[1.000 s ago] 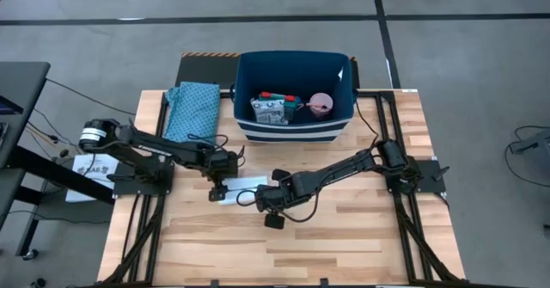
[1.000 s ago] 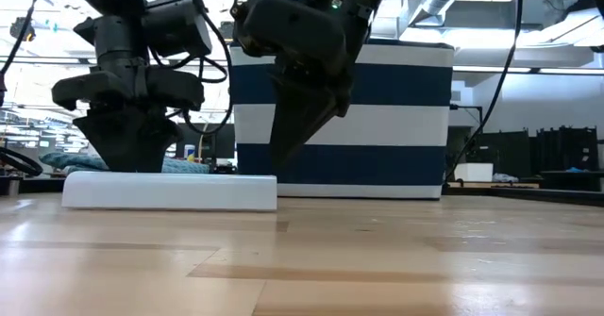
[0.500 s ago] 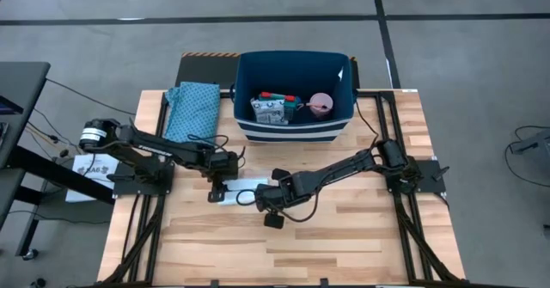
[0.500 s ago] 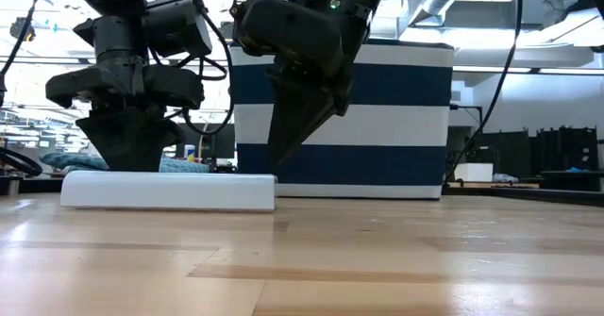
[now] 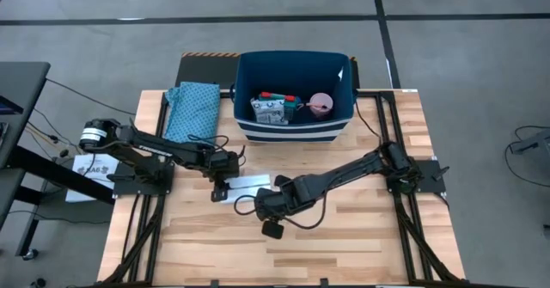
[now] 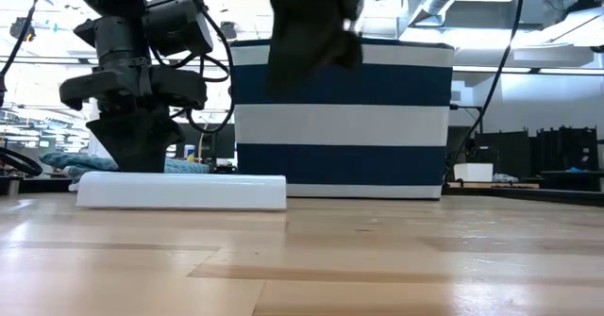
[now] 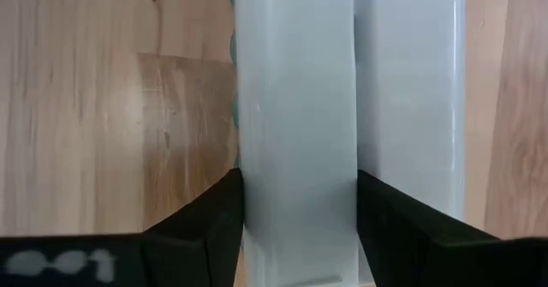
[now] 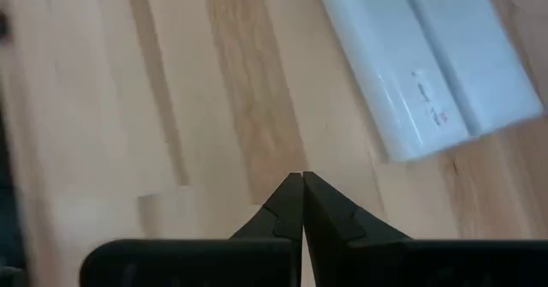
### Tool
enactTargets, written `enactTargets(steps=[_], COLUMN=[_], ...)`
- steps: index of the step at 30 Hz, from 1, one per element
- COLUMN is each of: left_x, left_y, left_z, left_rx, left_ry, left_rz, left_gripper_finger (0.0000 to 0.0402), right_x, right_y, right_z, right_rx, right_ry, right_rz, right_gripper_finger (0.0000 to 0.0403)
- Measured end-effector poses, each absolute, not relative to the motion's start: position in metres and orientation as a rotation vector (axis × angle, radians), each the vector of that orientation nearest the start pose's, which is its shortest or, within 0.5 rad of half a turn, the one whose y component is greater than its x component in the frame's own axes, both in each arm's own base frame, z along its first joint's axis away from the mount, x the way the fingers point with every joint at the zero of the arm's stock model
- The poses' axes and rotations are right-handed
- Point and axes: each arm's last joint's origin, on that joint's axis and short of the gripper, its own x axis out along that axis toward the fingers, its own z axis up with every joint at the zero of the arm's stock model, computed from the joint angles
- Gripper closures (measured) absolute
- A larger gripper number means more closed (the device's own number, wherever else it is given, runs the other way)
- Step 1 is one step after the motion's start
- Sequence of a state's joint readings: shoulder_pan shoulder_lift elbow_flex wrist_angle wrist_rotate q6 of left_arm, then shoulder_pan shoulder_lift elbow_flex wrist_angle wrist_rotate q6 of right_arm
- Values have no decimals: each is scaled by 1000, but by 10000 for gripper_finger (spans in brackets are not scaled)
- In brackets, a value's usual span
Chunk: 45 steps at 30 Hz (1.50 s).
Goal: Pick & place medical supplies in basket/bin
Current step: Put the white pill organizer into the blue bin
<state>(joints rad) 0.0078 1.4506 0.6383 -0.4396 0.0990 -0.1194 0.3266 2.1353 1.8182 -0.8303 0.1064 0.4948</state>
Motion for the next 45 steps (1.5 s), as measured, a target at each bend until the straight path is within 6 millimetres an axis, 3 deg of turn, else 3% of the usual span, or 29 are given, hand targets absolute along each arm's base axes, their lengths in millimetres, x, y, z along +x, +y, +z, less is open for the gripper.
enactTargets(steps=[6, 12, 17, 20, 23, 26, 30, 34, 39, 45], left_x=[232, 233, 235, 235, 236, 236, 236, 236, 237, 237], left_y=[-1, -1, -2, -2, -2, -2, -2, -2, -2, -3], left_z=[137, 137, 137, 137, 138, 138, 138, 138, 138, 138], left_rx=[-187, -201, -217, -221, -225, -226, -236, -253, -277, -302], left_ry=[1242, 1225, 1211, 1204, 1199, 1194, 1193, 1194, 1193, 1195], left_rz=[-3, -15, -19, -18, -19, -20, -19, -18, -13, -16], left_gripper_finger=[228, 228, 228, 228, 225, 224, 228, 228, 228, 228], right_x=[411, 372, 334, 310, 292, 291, 297, 300, 309, 323], right_y=[158, 184, 217, 236, 251, 258, 247, 231, 219, 208], right_z=[257, 311, 322, 311, 282, 252, 216, 193, 187, 186], right_rx=[398, 621, 782, 853, 894, 944, 945, 885, 851, 783], right_ry=[1045, 797, 611, 478, 335, 231, 108, 194, 283, 476], right_rz=[-198, -374, -575, -701, -761, -729, -729, -756, -766, -696], right_gripper_finger=[403, 403, 403, 403, 403, 403, 403, 403, 394, 321])
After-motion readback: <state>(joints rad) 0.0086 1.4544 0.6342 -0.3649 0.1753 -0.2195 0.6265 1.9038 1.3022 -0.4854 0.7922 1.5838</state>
